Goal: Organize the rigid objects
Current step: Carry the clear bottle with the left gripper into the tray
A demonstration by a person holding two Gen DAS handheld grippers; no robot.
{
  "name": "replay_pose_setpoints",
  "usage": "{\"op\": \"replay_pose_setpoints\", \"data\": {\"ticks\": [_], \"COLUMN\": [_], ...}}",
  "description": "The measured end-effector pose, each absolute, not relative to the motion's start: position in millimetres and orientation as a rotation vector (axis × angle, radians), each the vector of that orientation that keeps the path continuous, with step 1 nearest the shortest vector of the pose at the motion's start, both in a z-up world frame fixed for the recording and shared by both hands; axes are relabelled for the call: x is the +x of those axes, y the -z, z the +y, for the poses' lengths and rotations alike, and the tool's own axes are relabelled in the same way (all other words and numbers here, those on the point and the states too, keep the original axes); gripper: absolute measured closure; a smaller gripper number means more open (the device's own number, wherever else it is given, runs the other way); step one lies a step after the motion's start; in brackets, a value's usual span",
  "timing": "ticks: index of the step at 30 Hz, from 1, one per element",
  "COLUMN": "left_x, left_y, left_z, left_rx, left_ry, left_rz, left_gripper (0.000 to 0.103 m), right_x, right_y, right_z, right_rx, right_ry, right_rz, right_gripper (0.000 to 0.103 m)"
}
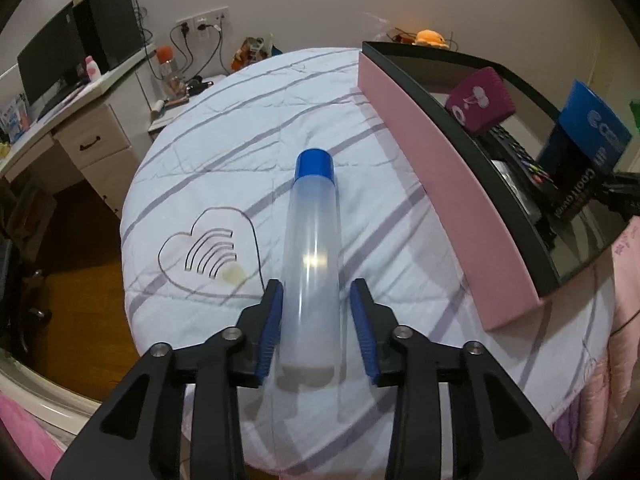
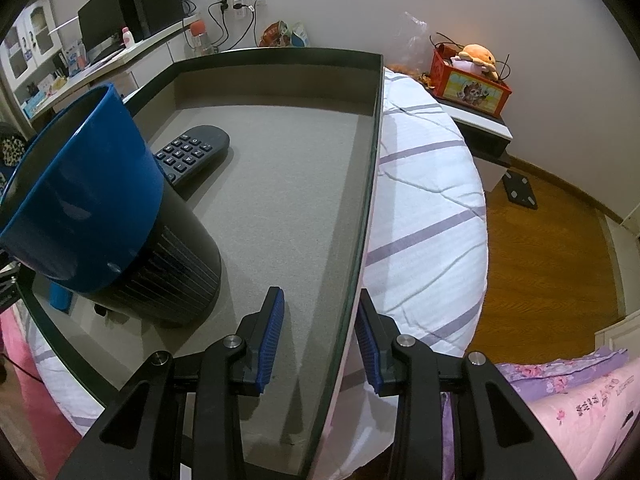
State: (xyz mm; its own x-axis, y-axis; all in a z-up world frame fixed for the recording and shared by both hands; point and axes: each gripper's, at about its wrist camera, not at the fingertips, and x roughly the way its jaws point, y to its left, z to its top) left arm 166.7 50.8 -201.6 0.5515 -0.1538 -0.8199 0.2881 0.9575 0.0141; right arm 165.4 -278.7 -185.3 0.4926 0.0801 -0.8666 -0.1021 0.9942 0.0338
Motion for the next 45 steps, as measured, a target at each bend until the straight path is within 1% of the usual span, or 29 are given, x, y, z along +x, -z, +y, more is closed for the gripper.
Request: {"op": "replay_pose_setpoints", "data": {"ticks": [1, 2, 4, 5, 6, 7, 8, 17, 32, 38, 45], "left_x": [169, 171, 175, 176, 176, 175, 174, 154, 134, 132, 141], "left_y": [202, 202, 204, 204, 204, 203, 202, 174, 121, 111, 117], "left_z": [50, 49, 47, 47, 47, 47, 48, 50, 22, -2, -35], "left_rx": [0.146, 0.137, 0.129, 0.122, 0.114, 0.107, 0.098, 0.043, 0.072, 0.084, 0.123], "left_ry": [0.265, 0.264, 0.259, 0.258, 0.256, 0.256, 0.258, 0.265, 0.332, 0.388, 0.420], "left_rz": [0.950, 0.946, 0.940, 0.934, 0.929, 0.924, 0.921, 0.852, 0.746, 0.734, 0.761], "left_gripper": [0.055, 0.052, 0.051, 0.053, 0.056, 0.072, 0.077, 0.077, 0.077, 0.077, 0.077], "right_x": [166, 166, 166, 166, 166, 166, 166, 164, 162, 163, 163], "right_y": [185, 185, 185, 185, 185, 185, 185, 185, 185, 185, 185], "right_z": [-279, -279, -278, -278, -279, -278, -278, -280, -280, -280, -280], "right_rx": [-0.022, -0.021, -0.021, -0.020, -0.021, -0.022, -0.021, -0.008, -0.001, 0.000, -0.001], "right_ry": [-0.110, -0.109, -0.107, -0.107, -0.106, -0.105, -0.105, -0.109, -0.110, -0.115, -0.118], "right_rz": [1.051, 1.053, 1.055, 1.056, 1.056, 1.056, 1.056, 1.054, 1.047, 1.046, 1.046], "right_gripper": [0.066, 0.066, 0.066, 0.066, 0.066, 0.066, 0.066, 0.066, 0.066, 0.066, 0.066]}}
